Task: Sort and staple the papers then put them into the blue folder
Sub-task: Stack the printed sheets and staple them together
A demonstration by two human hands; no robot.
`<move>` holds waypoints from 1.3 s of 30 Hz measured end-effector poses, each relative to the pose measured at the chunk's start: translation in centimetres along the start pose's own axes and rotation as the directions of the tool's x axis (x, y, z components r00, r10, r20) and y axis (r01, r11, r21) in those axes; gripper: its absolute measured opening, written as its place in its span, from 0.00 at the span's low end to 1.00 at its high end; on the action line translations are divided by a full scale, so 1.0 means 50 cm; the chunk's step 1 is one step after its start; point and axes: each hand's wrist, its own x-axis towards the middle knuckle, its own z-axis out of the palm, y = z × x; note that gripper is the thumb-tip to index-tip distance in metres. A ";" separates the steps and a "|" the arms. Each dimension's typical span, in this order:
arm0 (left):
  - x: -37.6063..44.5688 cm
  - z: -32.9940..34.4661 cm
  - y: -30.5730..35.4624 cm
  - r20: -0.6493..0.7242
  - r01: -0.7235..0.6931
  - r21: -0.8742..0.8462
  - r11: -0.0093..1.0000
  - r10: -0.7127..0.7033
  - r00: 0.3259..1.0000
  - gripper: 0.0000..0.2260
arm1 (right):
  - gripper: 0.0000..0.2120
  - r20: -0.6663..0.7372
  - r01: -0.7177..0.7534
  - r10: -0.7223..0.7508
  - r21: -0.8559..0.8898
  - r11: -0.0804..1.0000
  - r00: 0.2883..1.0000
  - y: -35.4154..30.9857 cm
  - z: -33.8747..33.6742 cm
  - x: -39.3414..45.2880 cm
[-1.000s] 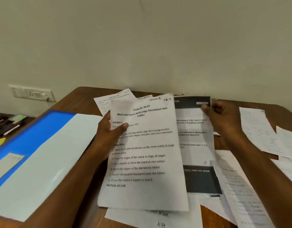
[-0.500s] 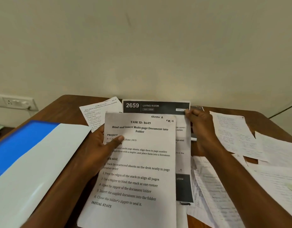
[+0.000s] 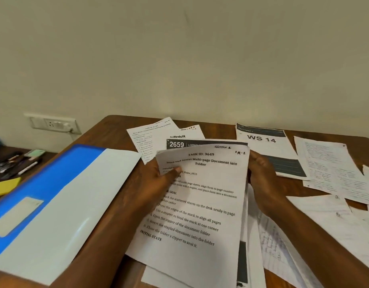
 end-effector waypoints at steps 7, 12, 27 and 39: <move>-0.006 0.011 0.008 0.014 -0.101 0.142 0.985 0.101 0.995 0.06 | 0.17 -0.045 0.007 -0.004 0.049 0.999 0.999 -0.009 -0.001 -0.031; -0.028 0.010 0.035 -0.044 -0.176 0.271 0.946 0.195 0.980 0.08 | 0.10 0.036 0.018 -0.017 -0.022 1.000 0.999 -0.003 0.008 -0.068; -0.061 0.044 0.133 -0.122 -0.206 -0.303 0.931 0.176 0.977 0.21 | 0.14 -0.196 0.481 -0.475 -0.016 0.876 0.858 -0.162 0.005 -0.074; -0.073 0.061 0.097 -0.102 -0.095 -0.027 0.995 0.092 0.990 0.13 | 0.09 -0.166 0.317 -0.321 -0.051 0.947 0.932 -0.054 0.037 -0.092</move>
